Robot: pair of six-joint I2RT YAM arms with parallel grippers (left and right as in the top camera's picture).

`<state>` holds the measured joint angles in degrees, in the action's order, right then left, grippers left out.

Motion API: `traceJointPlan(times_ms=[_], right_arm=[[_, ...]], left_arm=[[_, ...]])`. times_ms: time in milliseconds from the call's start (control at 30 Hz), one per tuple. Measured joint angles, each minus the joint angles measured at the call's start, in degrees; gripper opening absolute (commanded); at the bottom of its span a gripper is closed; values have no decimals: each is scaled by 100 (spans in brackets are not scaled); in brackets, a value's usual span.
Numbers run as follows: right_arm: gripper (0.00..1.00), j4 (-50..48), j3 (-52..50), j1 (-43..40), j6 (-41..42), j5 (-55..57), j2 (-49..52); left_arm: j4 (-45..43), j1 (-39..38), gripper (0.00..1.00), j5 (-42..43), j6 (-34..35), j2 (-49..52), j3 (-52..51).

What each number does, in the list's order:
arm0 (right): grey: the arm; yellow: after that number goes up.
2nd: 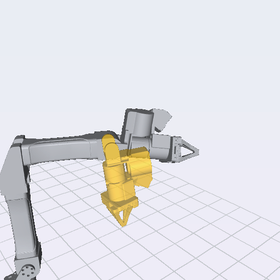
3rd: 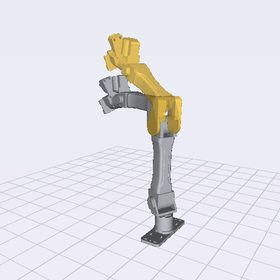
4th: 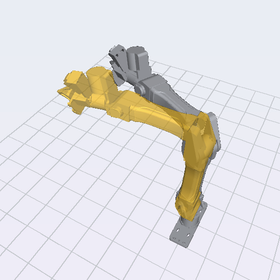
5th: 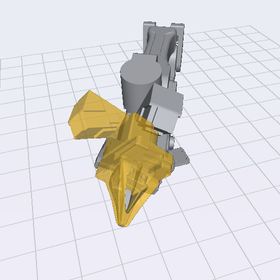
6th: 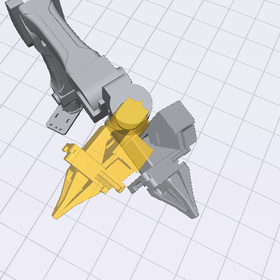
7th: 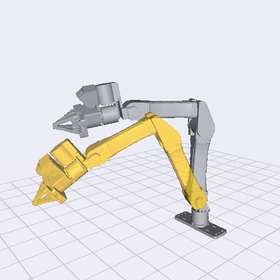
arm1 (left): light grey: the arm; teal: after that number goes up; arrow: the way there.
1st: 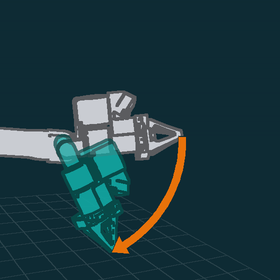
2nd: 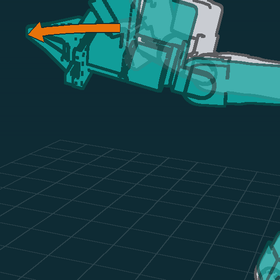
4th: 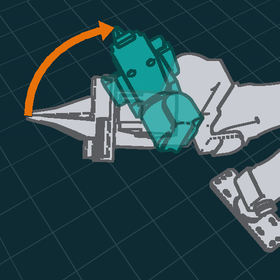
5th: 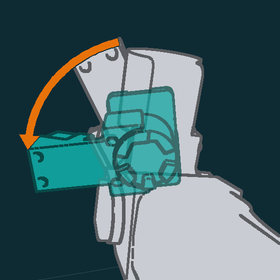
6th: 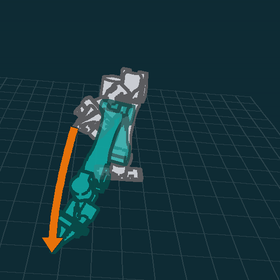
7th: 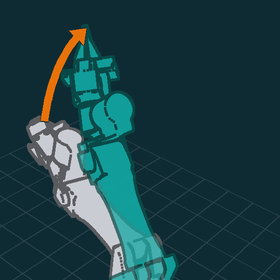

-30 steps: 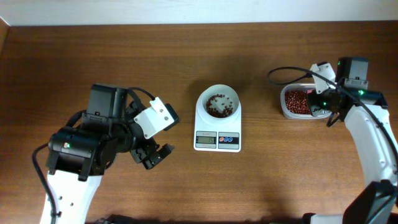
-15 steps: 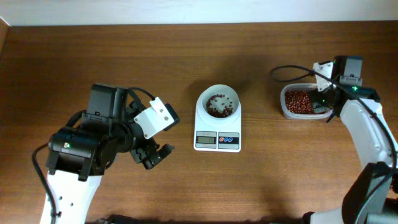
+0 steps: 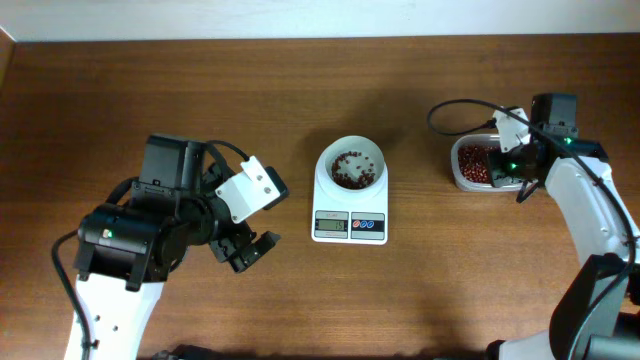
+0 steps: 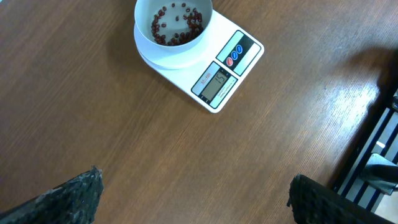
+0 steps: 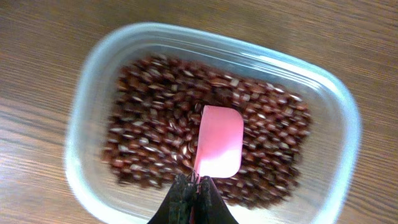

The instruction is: Scoop and weigh 50g on scale

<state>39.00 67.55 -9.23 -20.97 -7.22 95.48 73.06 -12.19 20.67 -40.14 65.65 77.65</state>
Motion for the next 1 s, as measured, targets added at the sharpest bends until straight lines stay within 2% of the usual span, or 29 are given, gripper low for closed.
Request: traceJointPlan(times_ms=[400,533,733,1000], right_arm=[[4,83,0,-85,890,-1047,48],[4,83,0,-461,1126,-1440,195],[4,87,0,-1143,1222,-2817,588],[4,197,0,-1561,1255,-3816,774]], left_arm=[[0,0,99,-2,0,0,0],[0,0,99,0,0,0,0],[0,0,99,-2,0,0,0],[0,0,99,0,0,0,0]])
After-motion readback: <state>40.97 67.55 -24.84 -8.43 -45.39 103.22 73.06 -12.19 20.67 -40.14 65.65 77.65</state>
